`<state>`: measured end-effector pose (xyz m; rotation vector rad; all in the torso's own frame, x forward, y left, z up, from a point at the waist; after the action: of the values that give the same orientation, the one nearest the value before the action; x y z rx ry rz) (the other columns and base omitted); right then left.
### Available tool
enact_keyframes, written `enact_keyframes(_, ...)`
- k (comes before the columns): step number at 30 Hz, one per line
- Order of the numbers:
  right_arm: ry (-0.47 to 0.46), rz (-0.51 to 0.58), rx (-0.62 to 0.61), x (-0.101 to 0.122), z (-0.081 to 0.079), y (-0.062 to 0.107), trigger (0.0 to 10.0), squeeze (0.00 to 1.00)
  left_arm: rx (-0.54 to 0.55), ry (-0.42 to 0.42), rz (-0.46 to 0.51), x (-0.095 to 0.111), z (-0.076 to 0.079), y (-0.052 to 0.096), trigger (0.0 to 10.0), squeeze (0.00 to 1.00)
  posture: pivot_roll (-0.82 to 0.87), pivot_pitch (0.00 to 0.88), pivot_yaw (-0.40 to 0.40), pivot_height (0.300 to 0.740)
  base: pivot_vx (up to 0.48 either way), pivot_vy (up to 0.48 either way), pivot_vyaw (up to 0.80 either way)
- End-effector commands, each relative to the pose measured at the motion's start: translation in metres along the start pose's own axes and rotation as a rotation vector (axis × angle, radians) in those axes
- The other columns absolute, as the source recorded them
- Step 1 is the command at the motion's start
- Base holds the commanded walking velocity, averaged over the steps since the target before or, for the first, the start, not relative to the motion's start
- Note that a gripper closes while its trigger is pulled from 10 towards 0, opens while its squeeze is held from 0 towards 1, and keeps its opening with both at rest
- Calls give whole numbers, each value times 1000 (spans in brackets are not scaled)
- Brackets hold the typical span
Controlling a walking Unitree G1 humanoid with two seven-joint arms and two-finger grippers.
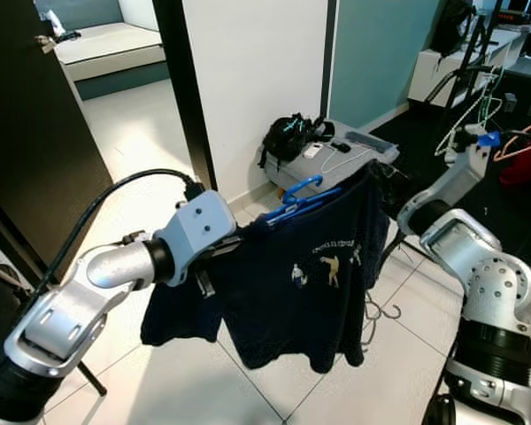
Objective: Hang hanger
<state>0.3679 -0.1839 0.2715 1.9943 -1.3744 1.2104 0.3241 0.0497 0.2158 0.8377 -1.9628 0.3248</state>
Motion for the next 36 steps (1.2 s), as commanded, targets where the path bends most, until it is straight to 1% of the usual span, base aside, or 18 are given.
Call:
enact_keyframes(1, 60, -77, 152, -13, -34, 1, 0, 0, -1, 36, 16, 0, 0, -1, 10000, 0, -78, 0, -3, 740, 0, 0, 0)
enact_keyframes(5, 60, -77, 152, -13, -34, 1, 0, 0, -1, 36, 16, 0, 0, -1, 10000, 0, -78, 0, -3, 740, 0, 0, 0)
enact_keyframes(7, 180, -325, 378, -62, -73, 29, 0, 0, 25, 153, 76, 9, -7, -2, 10000, 0, -84, 0, 1, 740, 0, 0, 0)
enact_keyframes(8, 180, -325, 378, -62, -73, 29, 0, 0, 25, 153, 76, 9, -7, -2, 10000, 0, -84, 0, 1, 740, 0, 0, 0)
enact_keyframes(9, 206, -415, 438, -80, -81, 42, 0, 0, 34, 193, 95, 11, -10, -1, 10000, 0, -84, 0, 1, 740, 0, 0, 0)
enact_keyframes(11, 206, -415, 438, -80, -81, 42, 0, 0, 34, 193, 95, 11, -10, -1, 10000, 0, -84, 0, 1, 740, 0, 0, 0)
enact_keyframes(14, 235, -487, 443, -90, -77, 54, 0, 0, 39, 228, 109, 12, -15, 1, 10000, 0, -90, 0, 5, 740, 0, 0, 0)
enact_keyframes(15, 295, -540, 366, -92, -56, 61, 0, 0, 21, 243, 117, 11, -20, 8, 10000, 0, -93, 0, 6, 740, 0, 0, 0)
enact_keyframes(17, 406, -559, 184, -78, -13, 67, 0, 0, -59, 233, 119, 8, -27, 27, 10000, 0, -95, 0, 8, 740, 0, 0, 0)
enact_keyframes(18, 406, -559, 184, -78, -13, 67, 0, 0, -59, 233, 119, 8, -27, 27, 10000, 0, -95, 0, 8, 740, 0, 0, 0)
enact_keyframes(19, 435, -549, 132, -70, -1, 67, 0, 0, -89, 224, 117, 8, -28, 33, 10000, 0, -95, 0, 8, 740, 0, 0, 0)
enact_keyframes(21, 435, -549, 132, -70, -1, 67, 0, 0, -89, 224, 117, 8, -28, 33, 10000, 0, -95, 0, 8, 740, 0, 0, 0)
enact_keyframes(24, 473, -478, 37, -44, 17, 63, 0, 0, -202, 170, 95, 5, -22, 49, 10000, 0, -92, 1, 9, 740, 0, 0, 0)
enact_keyframes(26, 473, -478, 37, -44, 17, 63, 0, 0, -202, 170, 95, 5, -22, 49, 10000, 0, -92, 1, 9, 740, 0, 0, 0)
enact_keyframes(28, 494, -395, -41, -18, 29, 59, 0, 0, -313, 122, 65, 2, -10, 61, 10000, 0, -89, 3, 8, 740, 0, 0, 0)
enact_keyframes(30, 494, -395, -41, -18, 29, 59, 0, 0, -313, 122, 65, 2, -10, 61, 10000, 0, -89, 3, 8, 740, 0, 0, 0)
enact_keyframes(32, 511, -346, -68, -1, 33, 56, 0, 0, -413, 122, 63, 4, 8, 66, 10000, 0, -89, 3, 6, 740, 0, 0, 0)
enact_keyframes(36, 520, -343, -69, 3, 32, 56, 0, 0, -445, 133, 70, 6, 15, 66, 10000, 0, -91, 4, 3, 740, 0, 0, 0)
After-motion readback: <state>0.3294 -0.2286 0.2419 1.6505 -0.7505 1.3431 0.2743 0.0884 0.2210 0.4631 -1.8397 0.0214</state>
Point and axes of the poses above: a point about 5 cm out from each wrist's last joint towards the gripper, its own y axis pointing back from the gripper into the wrist, its own x axis along the axis of the wrist's last joint, z = x × y, the point moved 6 cm from there along -y, pointing out of the wrist towards the gripper, and after that the axes turned 1 degree about y, right-handed, at the moved point
